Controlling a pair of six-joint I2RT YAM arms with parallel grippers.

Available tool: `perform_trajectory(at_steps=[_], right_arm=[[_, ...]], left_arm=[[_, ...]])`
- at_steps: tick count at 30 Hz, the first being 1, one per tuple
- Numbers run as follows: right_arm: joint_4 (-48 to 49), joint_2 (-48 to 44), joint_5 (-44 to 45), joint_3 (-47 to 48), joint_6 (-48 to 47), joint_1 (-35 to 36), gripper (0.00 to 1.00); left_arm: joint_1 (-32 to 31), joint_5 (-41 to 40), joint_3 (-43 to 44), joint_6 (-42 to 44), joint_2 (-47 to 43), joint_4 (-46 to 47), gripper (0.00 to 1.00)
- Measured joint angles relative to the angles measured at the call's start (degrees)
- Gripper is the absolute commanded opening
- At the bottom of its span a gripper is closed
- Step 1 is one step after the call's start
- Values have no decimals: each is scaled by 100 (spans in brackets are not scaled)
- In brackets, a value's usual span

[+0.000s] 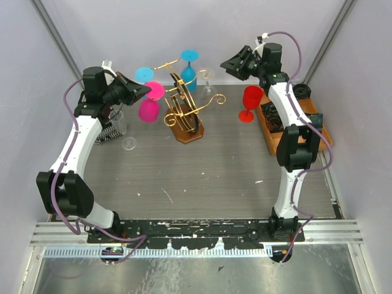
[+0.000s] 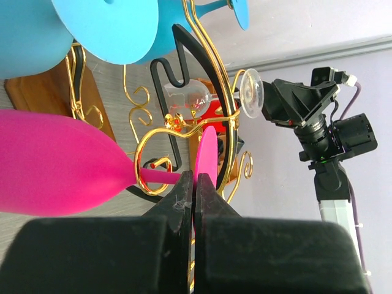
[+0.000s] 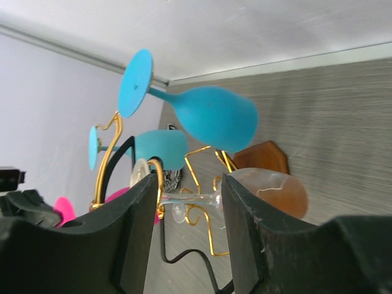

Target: Take the wine glass off the wine glass rack

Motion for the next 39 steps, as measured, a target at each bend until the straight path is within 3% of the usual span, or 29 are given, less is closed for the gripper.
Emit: perform_trajectory(at_steps=[21,29,34,39], right_arm=[[393,114,-564,-17,295,428,49],[339,116,-619,-15,271,439,48],[317,208,-667,68,262,461,41],[328,428,-776,243,306,535,28]], left_arm=[[205,232,-807,-345,-317,732,0],[223,173,-522,-378,57,1134,0],[146,181,-280,-466,420,1451,0],[2,216,-280,-599,590,1764,0]])
